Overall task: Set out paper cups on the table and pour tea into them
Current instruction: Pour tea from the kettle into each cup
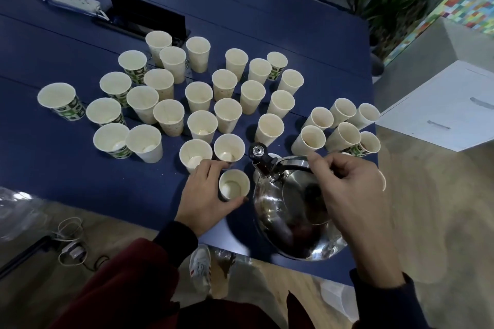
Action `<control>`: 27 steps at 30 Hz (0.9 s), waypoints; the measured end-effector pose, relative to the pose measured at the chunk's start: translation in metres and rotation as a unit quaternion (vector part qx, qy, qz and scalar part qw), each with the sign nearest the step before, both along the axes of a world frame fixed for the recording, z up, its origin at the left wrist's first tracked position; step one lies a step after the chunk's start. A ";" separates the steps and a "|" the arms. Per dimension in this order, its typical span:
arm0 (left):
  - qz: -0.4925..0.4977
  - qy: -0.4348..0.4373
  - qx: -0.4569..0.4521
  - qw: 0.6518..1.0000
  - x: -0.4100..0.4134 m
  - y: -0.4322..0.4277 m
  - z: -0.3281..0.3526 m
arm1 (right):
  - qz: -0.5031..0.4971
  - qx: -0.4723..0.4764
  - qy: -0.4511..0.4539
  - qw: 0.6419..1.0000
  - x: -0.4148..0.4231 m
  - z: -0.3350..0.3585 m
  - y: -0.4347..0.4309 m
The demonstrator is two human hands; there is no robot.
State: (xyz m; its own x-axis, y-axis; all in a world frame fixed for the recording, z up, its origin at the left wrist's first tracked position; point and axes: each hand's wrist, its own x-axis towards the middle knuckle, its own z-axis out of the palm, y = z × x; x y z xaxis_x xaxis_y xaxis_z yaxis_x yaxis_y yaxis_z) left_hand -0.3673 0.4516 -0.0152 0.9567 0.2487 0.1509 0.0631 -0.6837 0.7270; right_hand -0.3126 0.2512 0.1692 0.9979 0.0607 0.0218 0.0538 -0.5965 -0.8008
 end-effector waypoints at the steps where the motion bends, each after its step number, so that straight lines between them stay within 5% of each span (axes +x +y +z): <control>1: -0.006 0.009 0.011 1.000 -0.004 -0.001 -0.003 | 0.006 -0.002 0.005 1.000 -0.002 -0.003 0.001; 7: -0.015 0.076 0.060 0.995 -0.006 -0.011 -0.018 | 0.026 -0.027 0.014 0.999 -0.012 -0.020 0.002; 27: 0.016 0.067 0.013 0.998 -0.010 -0.027 -0.019 | 0.045 -0.087 0.009 0.995 -0.022 -0.037 -0.012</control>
